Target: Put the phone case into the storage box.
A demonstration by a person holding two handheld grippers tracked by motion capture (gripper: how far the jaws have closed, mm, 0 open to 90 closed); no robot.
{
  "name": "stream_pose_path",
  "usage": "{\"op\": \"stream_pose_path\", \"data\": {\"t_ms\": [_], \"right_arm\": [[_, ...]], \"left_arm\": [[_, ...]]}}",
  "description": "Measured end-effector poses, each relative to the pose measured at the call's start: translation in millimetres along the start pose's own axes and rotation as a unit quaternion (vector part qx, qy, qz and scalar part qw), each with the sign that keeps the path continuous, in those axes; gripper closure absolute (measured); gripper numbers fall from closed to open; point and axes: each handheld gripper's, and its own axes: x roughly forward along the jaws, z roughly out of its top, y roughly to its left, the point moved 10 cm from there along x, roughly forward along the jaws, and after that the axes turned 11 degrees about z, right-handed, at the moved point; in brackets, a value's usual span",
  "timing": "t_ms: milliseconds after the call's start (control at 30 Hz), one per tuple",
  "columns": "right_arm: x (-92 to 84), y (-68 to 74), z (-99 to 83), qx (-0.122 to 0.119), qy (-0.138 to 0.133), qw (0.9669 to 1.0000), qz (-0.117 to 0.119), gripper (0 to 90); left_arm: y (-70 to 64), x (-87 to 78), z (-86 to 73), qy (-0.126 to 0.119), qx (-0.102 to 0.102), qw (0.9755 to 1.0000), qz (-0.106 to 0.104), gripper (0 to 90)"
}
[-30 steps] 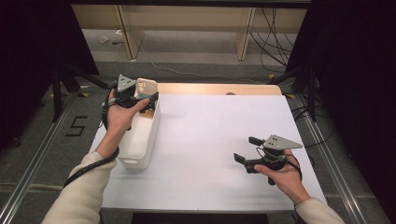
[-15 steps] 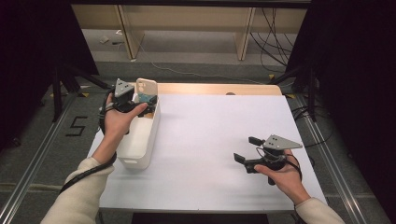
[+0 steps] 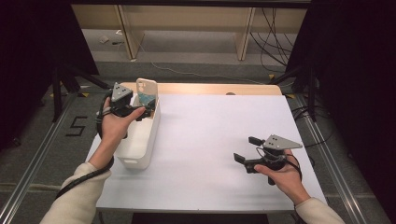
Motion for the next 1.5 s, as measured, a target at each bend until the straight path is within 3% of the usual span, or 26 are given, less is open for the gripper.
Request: {"op": "stream_pose_path", "data": {"t_ms": [1500], "right_arm": [[-0.7, 0.0, 0.4, 0.0, -0.001, 1.0, 0.0, 10.3]], "left_arm": [[-8.8, -32.7, -32.7, -0.003, -0.007, 0.9995, -0.032, 7.5]]}}
